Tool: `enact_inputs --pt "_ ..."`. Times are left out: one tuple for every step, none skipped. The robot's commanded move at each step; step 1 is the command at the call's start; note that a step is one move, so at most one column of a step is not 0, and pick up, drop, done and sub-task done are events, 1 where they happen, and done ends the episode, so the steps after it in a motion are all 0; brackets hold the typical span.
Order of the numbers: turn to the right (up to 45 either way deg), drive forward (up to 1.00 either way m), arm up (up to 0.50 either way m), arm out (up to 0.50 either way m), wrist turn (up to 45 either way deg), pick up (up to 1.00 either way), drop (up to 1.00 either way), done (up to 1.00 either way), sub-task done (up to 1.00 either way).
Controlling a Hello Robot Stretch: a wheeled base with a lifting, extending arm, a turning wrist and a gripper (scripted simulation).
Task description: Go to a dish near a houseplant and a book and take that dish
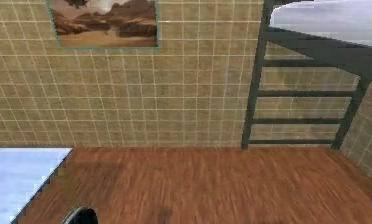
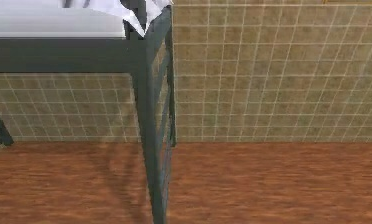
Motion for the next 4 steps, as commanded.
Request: enact_inputs --pt "0.0 0.50 0.00 0.00 0.0 0.00 0.00 0.00 0.00" --pt "-45.0 0.00 0.00 0.00 0.0 0.00 0.00 0.00 0.00" --pt "45.0 0.00 0.00 0.00 0.0 0.00 0.00 0.00 0.00" --pt "24.0 0.00 0.00 0.00 0.0 0.00 0.00 0.00 0.00"
